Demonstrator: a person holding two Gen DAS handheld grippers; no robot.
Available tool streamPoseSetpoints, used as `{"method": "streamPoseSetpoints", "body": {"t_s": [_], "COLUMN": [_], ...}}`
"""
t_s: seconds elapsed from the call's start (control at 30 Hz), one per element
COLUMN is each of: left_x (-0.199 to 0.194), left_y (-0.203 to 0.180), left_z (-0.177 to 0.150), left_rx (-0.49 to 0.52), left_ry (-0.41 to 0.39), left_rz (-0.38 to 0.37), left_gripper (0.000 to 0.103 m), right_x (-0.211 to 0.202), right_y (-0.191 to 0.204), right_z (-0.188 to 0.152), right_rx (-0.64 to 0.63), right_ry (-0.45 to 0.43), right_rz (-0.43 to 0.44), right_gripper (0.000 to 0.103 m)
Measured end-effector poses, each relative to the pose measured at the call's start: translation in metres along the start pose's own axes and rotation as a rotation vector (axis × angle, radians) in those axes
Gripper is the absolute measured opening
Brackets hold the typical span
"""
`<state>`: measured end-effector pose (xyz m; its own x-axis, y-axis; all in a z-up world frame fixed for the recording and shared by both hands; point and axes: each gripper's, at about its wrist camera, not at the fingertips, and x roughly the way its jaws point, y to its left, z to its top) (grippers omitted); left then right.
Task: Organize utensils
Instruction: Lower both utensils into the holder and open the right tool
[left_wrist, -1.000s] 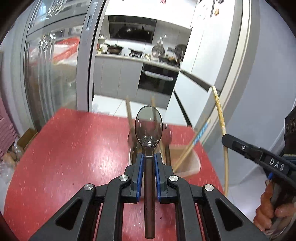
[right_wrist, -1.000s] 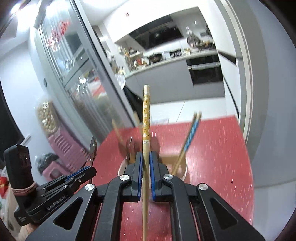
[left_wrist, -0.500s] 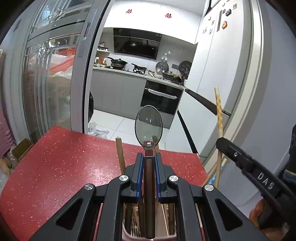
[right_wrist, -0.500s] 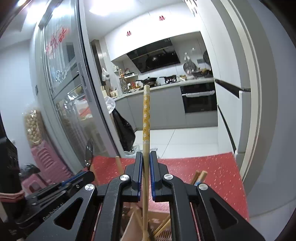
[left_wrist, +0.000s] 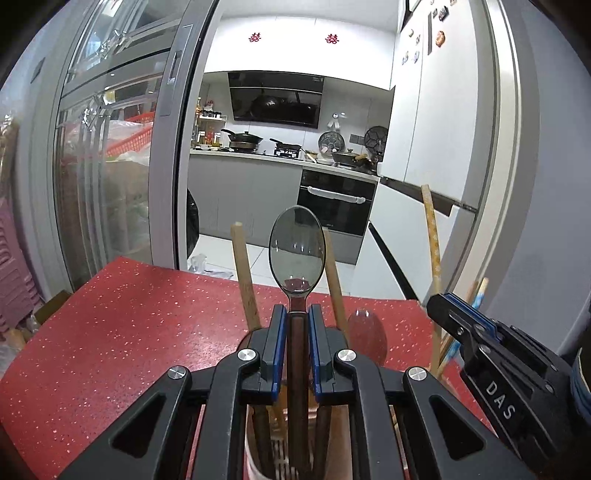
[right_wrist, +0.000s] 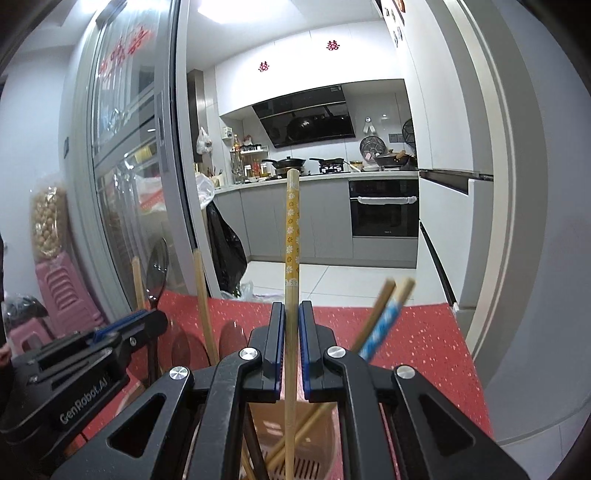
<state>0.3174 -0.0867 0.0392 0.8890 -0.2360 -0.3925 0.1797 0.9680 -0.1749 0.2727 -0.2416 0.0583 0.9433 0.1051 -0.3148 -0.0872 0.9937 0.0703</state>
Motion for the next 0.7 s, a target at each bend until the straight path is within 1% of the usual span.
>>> {"method": "streamPoseSetpoints", "body": {"t_s": [0.27,0.33,0.47,0.7], "left_x": [-0.001,-0.001,0.000,-0.002], "left_y": [-0.004,-0.005,-0.006,-0.009], "left_z": [-0.011,-0.013,-0.015,-0.016], "left_rx": [0.038,0.044,0.056,0.060], "left_ry": [0.034,0.044,0.068,0.093], "left_rz": [0.027,0.029,0.038,0.041], "left_gripper": [0.037,0.037,0.037,0.037], "right_x": [-0.006,-0.008,-0.006,0.004], "right_y": [-0.001,0.000,-0.001,-0.007], "right_z": [-0.015,-0.014,-0.010,-0.004], "right_rx": [-0.002,-0.011,-0.017,0.017], "right_ry": [0.044,0.042,0.065,0.117], "right_rz": [0.000,-0.005,0.001,0.014], "right_gripper": [0.008,0.008,0.008,0.008]}}
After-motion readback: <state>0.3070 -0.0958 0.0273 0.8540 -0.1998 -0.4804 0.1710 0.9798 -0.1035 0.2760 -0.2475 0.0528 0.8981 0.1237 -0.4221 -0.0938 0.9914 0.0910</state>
